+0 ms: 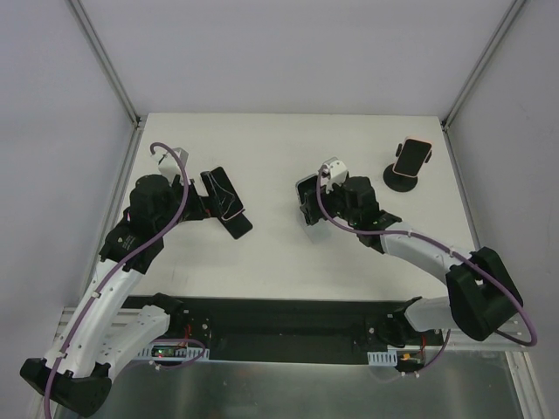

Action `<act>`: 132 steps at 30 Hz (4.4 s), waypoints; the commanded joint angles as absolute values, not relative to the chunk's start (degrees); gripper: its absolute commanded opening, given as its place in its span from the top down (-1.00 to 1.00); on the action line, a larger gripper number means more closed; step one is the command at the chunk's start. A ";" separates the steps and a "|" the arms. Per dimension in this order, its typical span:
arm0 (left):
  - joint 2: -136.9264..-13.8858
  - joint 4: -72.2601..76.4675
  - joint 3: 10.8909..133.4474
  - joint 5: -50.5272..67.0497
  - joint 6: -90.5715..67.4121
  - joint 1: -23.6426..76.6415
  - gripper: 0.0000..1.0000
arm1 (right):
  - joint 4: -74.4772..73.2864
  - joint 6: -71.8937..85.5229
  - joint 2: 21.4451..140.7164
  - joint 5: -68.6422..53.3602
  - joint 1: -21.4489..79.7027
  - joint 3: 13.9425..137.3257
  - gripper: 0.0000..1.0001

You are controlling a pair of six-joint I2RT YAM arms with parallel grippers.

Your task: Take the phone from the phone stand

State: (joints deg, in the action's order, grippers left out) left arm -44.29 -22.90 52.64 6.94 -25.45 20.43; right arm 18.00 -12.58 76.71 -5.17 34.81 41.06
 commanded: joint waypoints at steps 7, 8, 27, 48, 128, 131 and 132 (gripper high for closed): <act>-44.56 -20.21 53.00 9.14 -26.72 20.48 -0.98 | 25.84 -12.30 79.72 -5.28 35.42 41.40 -0.92; -44.65 -20.30 53.00 9.14 -26.72 20.48 -0.98 | 26.01 -12.22 79.80 -5.01 35.42 41.48 -0.92; -44.74 -20.21 52.73 9.67 -26.72 20.48 -0.98 | 29.44 -11.69 83.23 -0.35 35.95 40.34 -0.92; -44.21 -20.21 52.38 9.23 -26.19 20.48 -0.98 | 28.21 -10.02 77.79 5.89 37.62 39.20 -0.18; -45.00 -18.72 53.79 12.21 -18.37 20.57 -0.98 | -27.86 -4.66 87.10 1.32 15.38 50.80 -0.50; -45.88 -18.72 54.22 13.27 -18.46 20.57 -0.98 | -28.04 -4.57 87.45 1.49 15.38 51.06 -0.64; -46.31 -18.63 54.32 13.45 -18.54 20.48 -0.98 | -28.04 -4.66 87.54 1.49 15.38 51.06 -0.68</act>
State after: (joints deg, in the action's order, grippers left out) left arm -45.32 -21.02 52.56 11.05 -19.88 20.43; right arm -26.94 -5.10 87.39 0.84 15.59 48.40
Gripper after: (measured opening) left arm 0.992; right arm 0.799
